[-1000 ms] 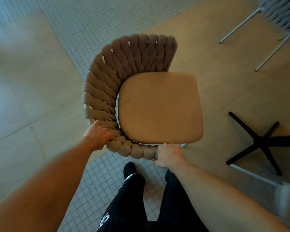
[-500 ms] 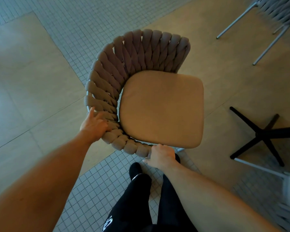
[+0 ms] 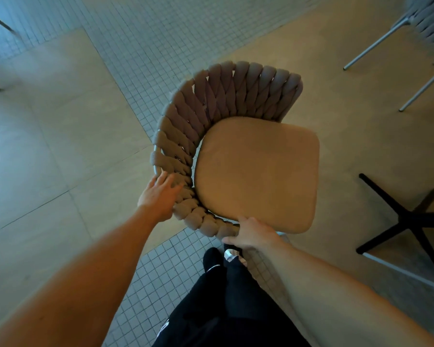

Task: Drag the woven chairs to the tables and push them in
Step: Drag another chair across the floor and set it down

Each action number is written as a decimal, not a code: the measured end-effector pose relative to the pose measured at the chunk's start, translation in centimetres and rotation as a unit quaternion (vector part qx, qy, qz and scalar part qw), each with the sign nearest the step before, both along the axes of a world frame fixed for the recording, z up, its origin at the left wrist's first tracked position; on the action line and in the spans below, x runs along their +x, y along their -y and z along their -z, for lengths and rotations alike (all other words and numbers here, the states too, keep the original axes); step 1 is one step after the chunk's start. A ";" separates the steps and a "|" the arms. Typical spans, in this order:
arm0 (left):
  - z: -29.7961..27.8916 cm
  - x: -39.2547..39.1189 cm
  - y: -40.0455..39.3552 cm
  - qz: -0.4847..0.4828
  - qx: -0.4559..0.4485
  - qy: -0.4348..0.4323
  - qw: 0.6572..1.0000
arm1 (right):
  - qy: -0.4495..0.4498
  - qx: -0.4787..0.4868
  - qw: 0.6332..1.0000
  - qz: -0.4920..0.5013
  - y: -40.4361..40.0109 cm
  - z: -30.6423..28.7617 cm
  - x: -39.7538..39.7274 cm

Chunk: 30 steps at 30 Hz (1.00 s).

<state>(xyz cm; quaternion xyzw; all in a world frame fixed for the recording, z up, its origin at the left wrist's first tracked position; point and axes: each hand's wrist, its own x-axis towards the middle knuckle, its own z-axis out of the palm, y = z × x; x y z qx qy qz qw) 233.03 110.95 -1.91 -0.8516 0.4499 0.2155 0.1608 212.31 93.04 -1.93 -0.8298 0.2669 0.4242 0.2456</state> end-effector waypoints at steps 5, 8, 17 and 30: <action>-2.1 0.4 -0.6 -0.075 -0.049 -0.059 0.994 | 0.029 -0.006 0.999 -0.015 -0.7 -1.1 2.7; -3.5 1.0 -1.5 -0.112 -0.071 -0.101 0.986 | 0.049 -0.006 0.999 -0.015 -1.5 -2.1 4.6; -4.8 7.4 -6.9 -0.114 -0.040 -0.128 0.984 | 0.074 -0.023 0.997 0.018 -7.2 -3.8 11.6; -6.9 19.2 -12.1 0.004 -0.032 -0.152 0.988 | 0.055 -0.045 0.979 0.189 -16.2 -4.4 19.0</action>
